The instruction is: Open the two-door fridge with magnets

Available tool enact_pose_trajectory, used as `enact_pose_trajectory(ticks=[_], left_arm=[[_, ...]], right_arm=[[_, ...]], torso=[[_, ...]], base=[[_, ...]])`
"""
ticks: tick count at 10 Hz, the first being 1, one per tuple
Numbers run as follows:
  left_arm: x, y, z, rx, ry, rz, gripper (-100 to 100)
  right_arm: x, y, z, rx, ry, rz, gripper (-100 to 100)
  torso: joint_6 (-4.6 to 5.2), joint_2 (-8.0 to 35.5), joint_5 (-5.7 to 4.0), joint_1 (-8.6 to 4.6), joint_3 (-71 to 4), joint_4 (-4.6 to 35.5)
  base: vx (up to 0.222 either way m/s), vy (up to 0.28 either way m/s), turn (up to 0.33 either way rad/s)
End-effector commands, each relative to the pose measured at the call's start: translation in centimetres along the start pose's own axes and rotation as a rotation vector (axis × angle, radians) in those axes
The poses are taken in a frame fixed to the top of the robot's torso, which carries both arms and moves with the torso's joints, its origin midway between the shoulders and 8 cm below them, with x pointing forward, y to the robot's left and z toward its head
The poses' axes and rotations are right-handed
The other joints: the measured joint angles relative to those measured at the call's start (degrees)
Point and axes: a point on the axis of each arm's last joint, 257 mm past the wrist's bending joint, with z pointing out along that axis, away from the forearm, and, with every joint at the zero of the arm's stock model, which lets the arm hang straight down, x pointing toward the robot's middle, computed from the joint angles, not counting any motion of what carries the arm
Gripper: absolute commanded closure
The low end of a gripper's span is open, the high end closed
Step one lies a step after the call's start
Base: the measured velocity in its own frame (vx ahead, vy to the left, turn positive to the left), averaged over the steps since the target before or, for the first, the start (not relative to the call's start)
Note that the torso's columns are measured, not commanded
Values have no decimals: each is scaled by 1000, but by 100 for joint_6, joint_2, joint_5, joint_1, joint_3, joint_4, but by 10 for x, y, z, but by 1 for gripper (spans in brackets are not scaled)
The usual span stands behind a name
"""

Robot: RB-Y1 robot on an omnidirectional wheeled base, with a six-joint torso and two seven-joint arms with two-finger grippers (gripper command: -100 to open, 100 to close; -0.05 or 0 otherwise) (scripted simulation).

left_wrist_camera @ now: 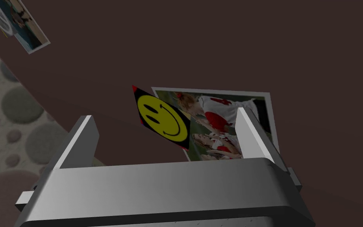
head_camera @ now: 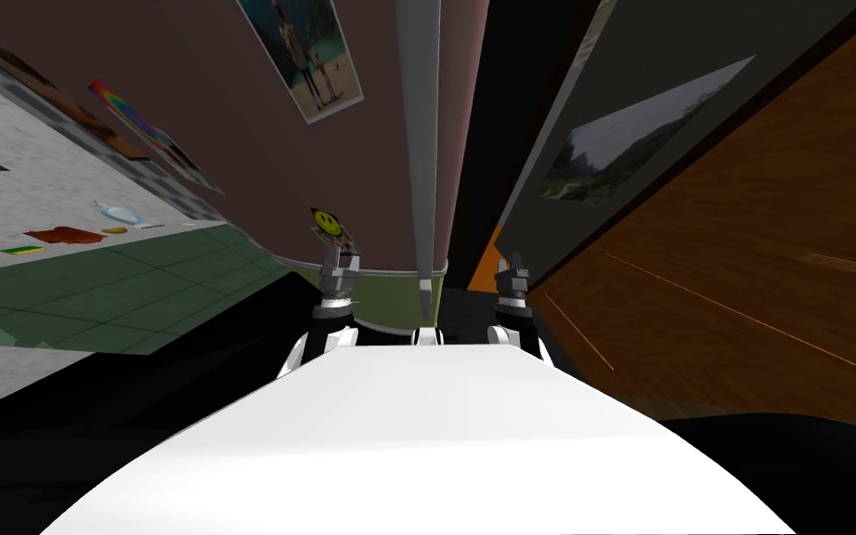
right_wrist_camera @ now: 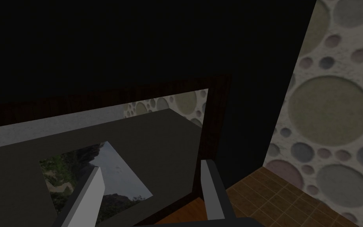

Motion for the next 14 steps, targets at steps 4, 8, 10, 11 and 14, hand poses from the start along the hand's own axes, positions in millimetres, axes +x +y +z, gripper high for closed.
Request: enact_pose_trajectory(ticks=[4, 8, 10, 11, 14], left_arm=[[16, 35, -16, -30, 33, -30, -100], [25, 53, -28, -41, 27, -63, -100], [28, 59, -32, -45, 28, -72, -100], [31, 66, -36, -51, 32, -79, -100], [39, 79, -46, -64, 43, -92, -100]], right_arm=[[0, 0, 0, 0, 0, 0, 0], [0, 0, 0, 0, 0, 0, 0], [0, 0, 0, 0, 0, 0, 0], [0, 0, 0, 0, 0, 0, 0], [0, 0, 0, 0, 0, 0, 0]], torso=[[0, -4, 6, 22, -3, -1], [0, -5, 3, 10, -3, -1], [0, 1, 2, 11, 1, 0], [0, -2, 4, 19, -1, 0], [0, -4, 3, 10, -3, -1]], base=[[-17, -73, -4], [-16, -79, -5], [-26, -81, -2], [-14, -73, -7], [-13, -75, -5]])
